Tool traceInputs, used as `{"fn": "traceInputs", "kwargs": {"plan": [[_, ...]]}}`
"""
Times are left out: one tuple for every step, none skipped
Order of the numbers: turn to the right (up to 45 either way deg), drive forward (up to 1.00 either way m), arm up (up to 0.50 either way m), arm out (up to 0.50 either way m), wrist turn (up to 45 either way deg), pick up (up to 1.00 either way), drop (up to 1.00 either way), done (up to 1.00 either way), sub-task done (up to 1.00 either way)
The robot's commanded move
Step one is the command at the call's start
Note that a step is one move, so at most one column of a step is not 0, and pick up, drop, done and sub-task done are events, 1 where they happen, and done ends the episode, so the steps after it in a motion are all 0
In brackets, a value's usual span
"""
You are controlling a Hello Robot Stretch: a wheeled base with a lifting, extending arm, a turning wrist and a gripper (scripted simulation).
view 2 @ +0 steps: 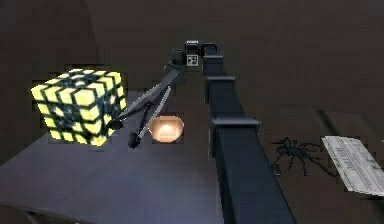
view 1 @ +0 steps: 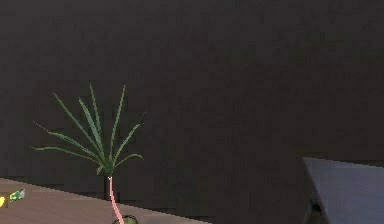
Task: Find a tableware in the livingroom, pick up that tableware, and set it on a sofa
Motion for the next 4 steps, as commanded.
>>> {"fn": "traceInputs", "kwargs": {"plan": [[0.0, 0.00, 0.00, 0.00, 45.0, 0.00, 0.00, 0.00, 0.00], [0.0, 0.00, 0.00, 0.00, 45.0, 0.00, 0.00, 0.00, 0.00], [0.0, 0.00, 0.00, 0.00, 21.0, 0.00, 0.00, 0.00, 0.00], [0.0, 0.00, -0.26, 0.00, 0.0, 0.00, 0.00, 0.00, 0.00]]}}
